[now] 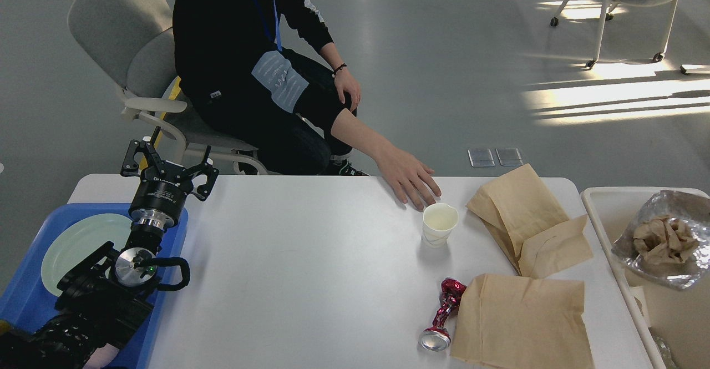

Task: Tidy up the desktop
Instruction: 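Release the foil tray into the white bin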

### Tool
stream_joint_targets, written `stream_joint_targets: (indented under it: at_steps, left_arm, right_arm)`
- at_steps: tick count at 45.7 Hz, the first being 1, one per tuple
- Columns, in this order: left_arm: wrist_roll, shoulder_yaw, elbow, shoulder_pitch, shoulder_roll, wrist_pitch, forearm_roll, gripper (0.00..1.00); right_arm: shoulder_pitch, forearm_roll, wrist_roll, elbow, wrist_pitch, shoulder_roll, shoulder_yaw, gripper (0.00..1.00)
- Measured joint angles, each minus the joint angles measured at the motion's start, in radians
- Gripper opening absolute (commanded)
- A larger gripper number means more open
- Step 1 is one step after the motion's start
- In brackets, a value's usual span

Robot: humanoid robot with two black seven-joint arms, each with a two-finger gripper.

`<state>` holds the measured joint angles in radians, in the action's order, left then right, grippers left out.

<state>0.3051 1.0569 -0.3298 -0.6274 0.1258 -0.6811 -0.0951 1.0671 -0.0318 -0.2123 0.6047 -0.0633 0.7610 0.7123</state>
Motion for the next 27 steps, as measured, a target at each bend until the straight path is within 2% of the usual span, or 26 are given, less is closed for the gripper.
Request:
stream_joint_targets:
  at_steps: [14, 27]
  left_arm:
    - [0.0, 0.0, 0.0, 0.0, 0.0, 0.0, 0.0, 0.96]
    - [0.0, 0.0, 0.0, 0.0, 0.0, 0.0, 0.0, 0.96]
  right_arm:
    - [0.01, 0.004, -0.001, 0.012, 0.003, -0.02, 0.004, 1.0]
    - [0.272, 0.013, -0.006, 0.137, -0.092, -0.102, 0.088, 1.0]
